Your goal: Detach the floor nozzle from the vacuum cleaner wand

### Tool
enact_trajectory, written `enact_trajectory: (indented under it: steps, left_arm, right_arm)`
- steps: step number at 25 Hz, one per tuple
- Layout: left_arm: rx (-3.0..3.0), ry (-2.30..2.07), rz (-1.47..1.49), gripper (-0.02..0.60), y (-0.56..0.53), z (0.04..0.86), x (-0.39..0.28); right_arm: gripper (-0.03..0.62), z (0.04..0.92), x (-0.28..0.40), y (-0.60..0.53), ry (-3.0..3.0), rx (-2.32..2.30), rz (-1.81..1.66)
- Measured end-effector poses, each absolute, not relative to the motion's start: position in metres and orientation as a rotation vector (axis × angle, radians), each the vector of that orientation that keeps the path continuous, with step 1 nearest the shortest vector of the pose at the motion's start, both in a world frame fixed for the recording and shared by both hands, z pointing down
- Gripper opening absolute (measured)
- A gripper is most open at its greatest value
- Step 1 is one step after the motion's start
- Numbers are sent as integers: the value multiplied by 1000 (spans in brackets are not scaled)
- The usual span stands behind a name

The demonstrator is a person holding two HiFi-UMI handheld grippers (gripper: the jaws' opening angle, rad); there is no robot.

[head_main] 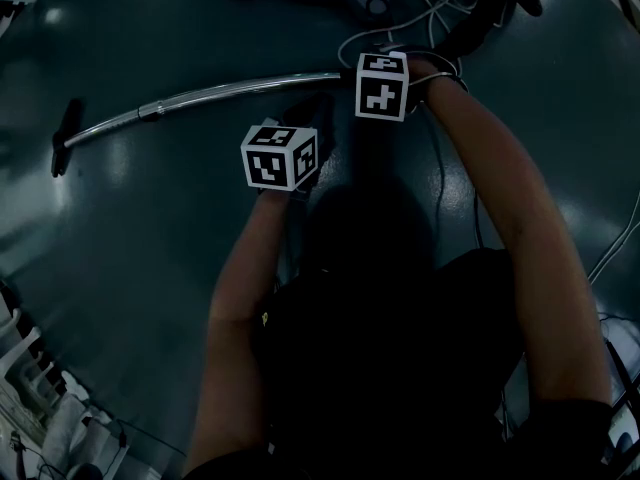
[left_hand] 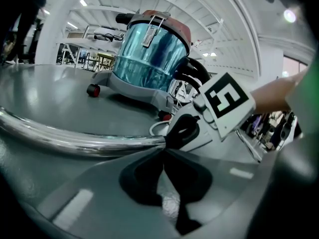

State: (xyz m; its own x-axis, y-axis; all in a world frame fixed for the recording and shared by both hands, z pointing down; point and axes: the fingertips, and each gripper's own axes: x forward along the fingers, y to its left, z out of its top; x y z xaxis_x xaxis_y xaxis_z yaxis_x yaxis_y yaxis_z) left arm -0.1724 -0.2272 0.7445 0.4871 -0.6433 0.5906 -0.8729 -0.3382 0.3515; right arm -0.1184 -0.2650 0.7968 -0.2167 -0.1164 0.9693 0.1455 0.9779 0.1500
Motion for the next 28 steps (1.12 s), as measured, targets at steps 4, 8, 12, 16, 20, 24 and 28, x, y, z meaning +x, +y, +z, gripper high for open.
enact_trajectory:
  steps: [4,8,12,16,20,24,28]
  left_arm:
    - [2089,-1248,483,14,-227,746,-176]
    - [2119,-1249,541,17,-227,746,-175]
    - [2116,-1246,540,26,-229,747,-173]
    - [2153,-1244,564,40,-232,741,-170]
    - [2238,-1187,636,52,-234,732,-161]
    - [2270,-1112,684,67,-230,730,-152]
    - [2352,-1025,803,99,-218,728,-142]
  right_arm:
    - [153,796,-120,-265,-1774,-29,-240]
    - [153,796,-118,-262,-1778,-24,-242]
    - [152,797,-116,-258,-1776,-24,-233]
    - [153,797,-113,-248,-1779,-39,-205]
    - [153,794,-105,-240,-1784,-54,-182]
    - [153,790,-98,-228,-1788,-70,-158]
    - [152,786,-91,-212,-1795,-95,-125]
